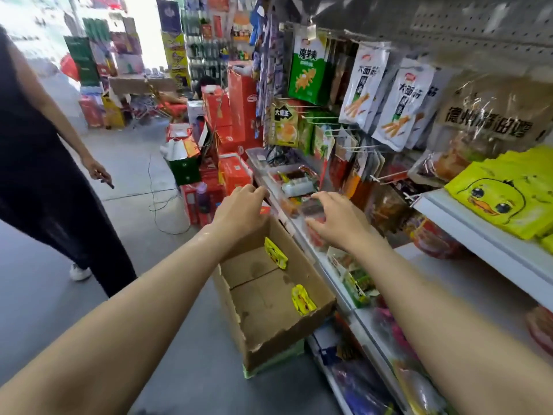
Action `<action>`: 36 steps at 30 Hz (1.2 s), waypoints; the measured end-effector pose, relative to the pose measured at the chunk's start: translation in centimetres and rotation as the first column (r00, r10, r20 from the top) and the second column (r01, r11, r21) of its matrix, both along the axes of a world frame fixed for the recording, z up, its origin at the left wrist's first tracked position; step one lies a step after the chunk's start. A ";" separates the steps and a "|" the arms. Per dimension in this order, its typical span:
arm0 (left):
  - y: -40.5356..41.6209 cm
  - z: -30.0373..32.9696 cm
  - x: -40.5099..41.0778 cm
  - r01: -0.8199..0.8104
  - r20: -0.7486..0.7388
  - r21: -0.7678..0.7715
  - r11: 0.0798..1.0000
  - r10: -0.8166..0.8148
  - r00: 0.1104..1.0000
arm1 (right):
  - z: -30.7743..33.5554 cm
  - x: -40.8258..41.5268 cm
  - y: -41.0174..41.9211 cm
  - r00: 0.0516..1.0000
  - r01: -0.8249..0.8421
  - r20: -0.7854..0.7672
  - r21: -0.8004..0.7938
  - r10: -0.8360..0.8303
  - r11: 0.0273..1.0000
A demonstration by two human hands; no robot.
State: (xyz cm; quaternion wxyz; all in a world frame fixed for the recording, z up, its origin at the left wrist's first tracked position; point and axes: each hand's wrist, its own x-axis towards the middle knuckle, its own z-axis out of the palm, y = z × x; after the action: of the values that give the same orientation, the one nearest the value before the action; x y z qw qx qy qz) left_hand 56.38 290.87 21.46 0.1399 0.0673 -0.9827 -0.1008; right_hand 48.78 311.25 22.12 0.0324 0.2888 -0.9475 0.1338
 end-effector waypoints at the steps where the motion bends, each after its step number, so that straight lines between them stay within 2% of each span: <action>1: -0.6 -0.9 -1.1 0.006 0.022 0.008 1.000 -0.006 1.000 | -1.1 -1.2 -0.7 1.000 0.006 0.029 0.004 -0.007 1.000; 6: -3.3 -6.6 -5.9 0.025 0.184 0.048 0.999 -0.033 0.982 | -7.5 -5.7 -3.2 0.977 0.037 0.206 0.077 -0.052 0.996; 12: -6.5 -15.2 -11.3 0.064 0.356 0.115 0.991 -0.102 0.929 | -17.0 -8.8 -4.3 0.874 0.158 0.443 0.129 -0.199 0.979; 19: -10.4 -25.0 -19.0 0.174 0.523 0.183 0.968 -0.246 0.816 | -27.5 -11.4 -5.9 0.654 0.274 0.650 0.274 -0.387 0.922; 24: -13.0 -32.0 -24.8 0.202 0.597 0.224 0.953 -0.298 0.745 | -34.5 -12.9 -7.4 0.496 0.380 0.686 0.380 -0.533 0.843; 29: -14.3 -38.6 -29.5 0.273 0.594 0.248 0.929 -0.369 0.714 | -39.5 -13.2 -8.1 0.424 0.457 0.635 0.466 -0.646 0.758; 33: -14.1 -42.7 -32.1 0.319 0.541 0.272 0.908 -0.419 0.730 | -43.0 -12.7 -7.7 0.419 0.515 0.580 0.481 -0.698 0.710; 36: -14.3 -45.1 -33.5 0.395 0.515 0.199 0.897 -0.439 0.736 | -45.1 -12.2 -7.2 0.442 0.507 0.527 0.521 -0.726 0.687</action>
State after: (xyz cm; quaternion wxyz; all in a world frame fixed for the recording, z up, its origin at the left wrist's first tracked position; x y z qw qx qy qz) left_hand 22.91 276.62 -23.59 -0.1756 -0.1234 -0.9661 -0.1434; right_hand 36.56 304.02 -22.93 -0.3242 -0.1533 -0.9307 0.0725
